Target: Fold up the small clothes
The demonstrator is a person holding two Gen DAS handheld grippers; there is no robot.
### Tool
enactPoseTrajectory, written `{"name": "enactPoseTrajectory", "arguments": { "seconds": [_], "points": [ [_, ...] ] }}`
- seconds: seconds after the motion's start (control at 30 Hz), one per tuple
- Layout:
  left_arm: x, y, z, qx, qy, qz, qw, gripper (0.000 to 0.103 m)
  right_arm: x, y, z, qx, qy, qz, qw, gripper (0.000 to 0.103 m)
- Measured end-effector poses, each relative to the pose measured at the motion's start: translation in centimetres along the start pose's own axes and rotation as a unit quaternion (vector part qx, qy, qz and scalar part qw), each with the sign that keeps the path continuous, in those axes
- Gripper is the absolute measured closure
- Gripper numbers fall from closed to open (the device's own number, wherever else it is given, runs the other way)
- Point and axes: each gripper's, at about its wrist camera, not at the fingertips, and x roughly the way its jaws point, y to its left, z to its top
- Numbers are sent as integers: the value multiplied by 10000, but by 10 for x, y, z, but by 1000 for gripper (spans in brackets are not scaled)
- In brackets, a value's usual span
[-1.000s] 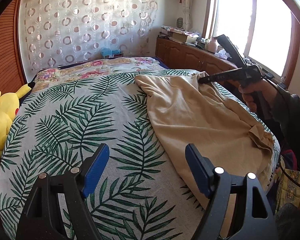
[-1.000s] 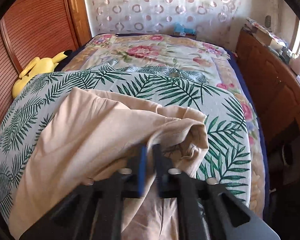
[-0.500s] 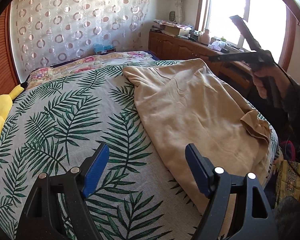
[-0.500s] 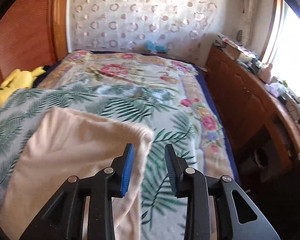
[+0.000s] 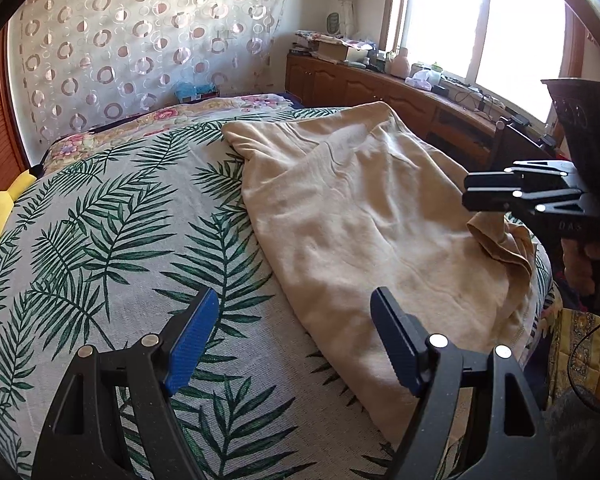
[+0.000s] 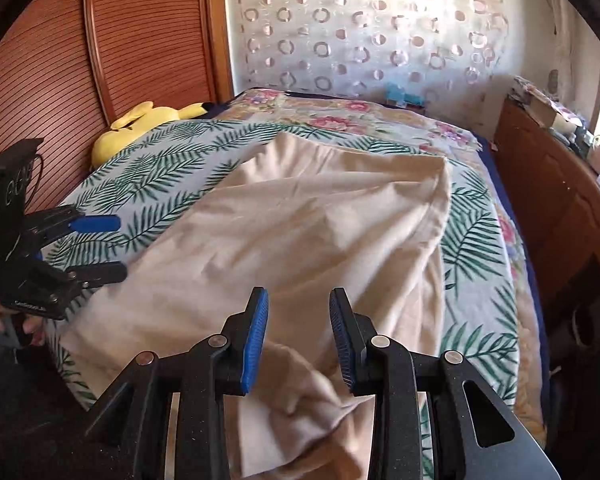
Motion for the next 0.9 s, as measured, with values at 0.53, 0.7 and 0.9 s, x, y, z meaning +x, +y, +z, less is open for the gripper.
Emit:
{"name": "enactPoseTrajectory", "arguments": {
  "seconds": [0.53, 0.7, 0.9],
  "points": [
    [3, -11, -2, 100, 111, -124, 9998, 24, -28, 5, -37, -308, 769, -213, 9963, 95],
    [2, -16, -4, 138, 182, -223, 9995, 24, -55, -10, -51, 14, 730, -380, 9966, 95],
    [-2, -16, -8, 174, 274, -253, 9992, 24, -74, -9, -50, 271, 310, -484, 9980, 61]
  ]
}}
